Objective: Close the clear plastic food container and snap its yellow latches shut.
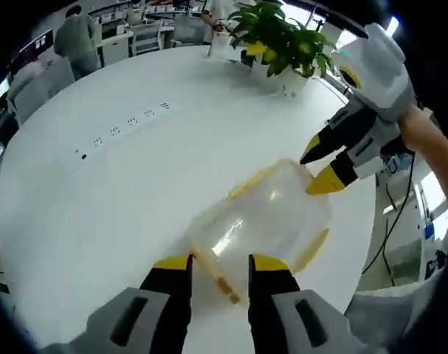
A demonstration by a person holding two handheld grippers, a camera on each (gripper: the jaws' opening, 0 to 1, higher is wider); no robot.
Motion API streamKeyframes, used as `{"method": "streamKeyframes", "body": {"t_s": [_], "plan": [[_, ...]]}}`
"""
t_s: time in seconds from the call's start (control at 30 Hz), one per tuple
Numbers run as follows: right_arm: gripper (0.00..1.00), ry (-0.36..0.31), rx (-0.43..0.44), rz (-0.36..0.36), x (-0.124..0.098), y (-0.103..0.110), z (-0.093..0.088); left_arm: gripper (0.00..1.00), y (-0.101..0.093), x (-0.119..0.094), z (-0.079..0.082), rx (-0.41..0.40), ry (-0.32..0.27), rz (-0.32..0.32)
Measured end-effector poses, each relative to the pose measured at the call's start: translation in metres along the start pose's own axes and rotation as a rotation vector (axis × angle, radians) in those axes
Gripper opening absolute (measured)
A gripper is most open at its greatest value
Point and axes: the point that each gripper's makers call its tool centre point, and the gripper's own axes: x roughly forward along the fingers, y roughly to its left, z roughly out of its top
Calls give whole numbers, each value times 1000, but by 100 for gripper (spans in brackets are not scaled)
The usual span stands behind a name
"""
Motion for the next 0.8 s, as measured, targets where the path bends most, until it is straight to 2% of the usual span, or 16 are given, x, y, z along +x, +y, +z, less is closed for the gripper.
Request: {"method": "streamKeyframes", "body": {"t_s": [0.07,0.1,0.17,0.2,0.27,0.37,0.43,0.5,0.57,0.8], "plan": [[26,-11,-34,-7,-1,2,1,21,-4,-4,12,42,-66,-14],[25,-13,-40,-11,-1,5,0,22,-7,-8,20,33,-109,-25],[25,-21,-82,-14,-1,8,0,23,-12,-13,28,23,-157,-50],[26,-21,-83,-14,0,3,4,23,-18,-16,32,16,-189,-71],[26,-28,-104,-18,1,5,5,23,-21,-18,32,28,-200,-81],[33,-26,-109,9,0,13,4,22,-24,-18,30,26,-208,-86],[35,-27,-115,12,0,15,4,22,-28,-18,30,29,-228,-96],[31,-38,-146,-1,-2,15,5,21,-34,-16,31,-5,-250,-128],[27,-53,-150,6,-5,16,9,21,-36,-13,28,-11,-253,-134],[21,-135,-135,75,-9,29,32,17,-46,-6,28,-3,-278,-159]]}}
